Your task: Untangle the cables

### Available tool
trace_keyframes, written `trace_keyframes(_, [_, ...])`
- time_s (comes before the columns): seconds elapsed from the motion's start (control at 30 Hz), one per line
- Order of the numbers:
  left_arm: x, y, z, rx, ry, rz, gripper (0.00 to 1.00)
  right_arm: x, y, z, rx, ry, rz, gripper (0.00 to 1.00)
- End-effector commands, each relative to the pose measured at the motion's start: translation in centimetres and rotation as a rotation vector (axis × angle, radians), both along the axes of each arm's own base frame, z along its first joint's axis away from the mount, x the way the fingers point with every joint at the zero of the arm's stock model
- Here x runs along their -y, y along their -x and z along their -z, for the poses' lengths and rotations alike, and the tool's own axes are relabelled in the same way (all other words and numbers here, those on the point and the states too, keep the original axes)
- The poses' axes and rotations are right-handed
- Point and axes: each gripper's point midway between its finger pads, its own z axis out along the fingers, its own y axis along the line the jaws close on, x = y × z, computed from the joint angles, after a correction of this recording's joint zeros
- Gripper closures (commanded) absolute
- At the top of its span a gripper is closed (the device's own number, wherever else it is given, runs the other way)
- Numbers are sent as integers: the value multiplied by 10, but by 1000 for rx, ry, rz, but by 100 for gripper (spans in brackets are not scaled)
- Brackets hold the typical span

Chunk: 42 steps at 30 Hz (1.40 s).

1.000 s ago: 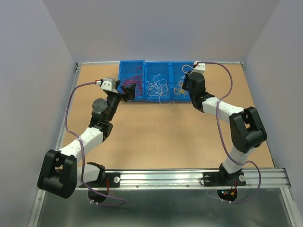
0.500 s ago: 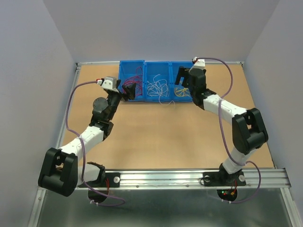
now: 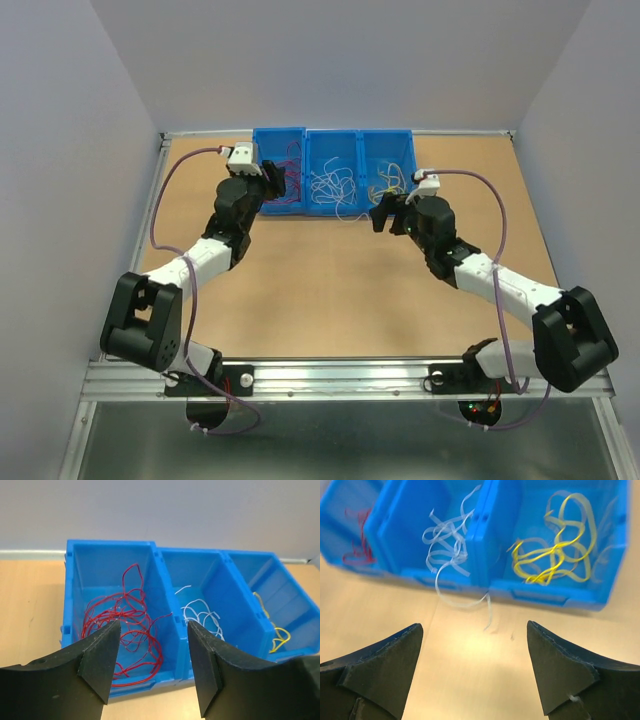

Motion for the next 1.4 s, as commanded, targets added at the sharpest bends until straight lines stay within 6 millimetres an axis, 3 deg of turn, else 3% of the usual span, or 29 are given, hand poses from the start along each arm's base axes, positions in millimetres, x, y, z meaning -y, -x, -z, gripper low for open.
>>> trace_keyframes(0.0, [3,-19,9,-67,-4,-38,34,-17,10,26,-34,20,-82,11])
trace_keyframes(0.03, [4,-25,8,-72,-3,-43,35,-18,10,31,-44,20,-85,11])
trace_keyframes(0.1, [4,-31,27,-122,-26,-49,36,-21,8,48,-75,30,-89,11])
trace_keyframes(0.2, [8,-39,38,-152,-40,-42,37,-25,0,68,-107,46,-82,14])
trace_keyframes(0.23, [7,-40,40,-157,-40,-44,37,-26,-3,62,-91,37,-78,14])
trace_keyframes(0.27, [9,-41,40,-155,-41,-36,37,-27,-7,78,-122,57,-73,16])
trace_keyframes(0.3, [10,-41,42,-159,-45,-33,37,-28,-12,81,-123,63,-68,17])
trace_keyframes(0.4, [9,-40,37,-147,-42,-26,37,-29,-31,95,-127,88,-28,23])
trace_keyframes(0.43, [9,-39,34,-142,-38,-26,37,-32,-39,90,-110,85,-23,24])
trace_keyframes(0.47, [9,-38,34,-140,-39,-25,37,-35,-41,102,-124,98,-30,26])
trace_keyframes(0.53, [8,-35,29,-125,-36,-24,36,-43,-53,95,-99,86,-38,31])
trace_keyframes(0.6, [8,-34,26,-118,-35,-23,36,-46,-58,103,-107,89,-39,34])
trace_keyframes(0.8, [8,-33,24,-111,-36,-15,34,-51,-76,92,-33,96,-9,51])
trace_keyframes(0.93, [9,-33,24,-111,-37,-10,33,-55,-76,93,-34,104,-22,88])
trace_keyframes(0.97, [10,-33,25,-113,-36,-7,33,-60,-72,86,-21,99,-35,99])
trace_keyframes(1.13, [9,-32,22,-107,-35,-7,33,-73,-60,54,28,90,-80,99])
trace_keyframes(1.2, [10,-32,21,-102,-34,-4,33,-79,-56,32,61,77,-98,99])
trace_keyframes(1.27, [10,-31,22,-103,-36,-4,33,-84,-60,10,95,61,-100,99])
trace_keyframes(1.37, [10,-31,21,-100,-36,-3,33,-87,-71,-4,108,81,-87,99])
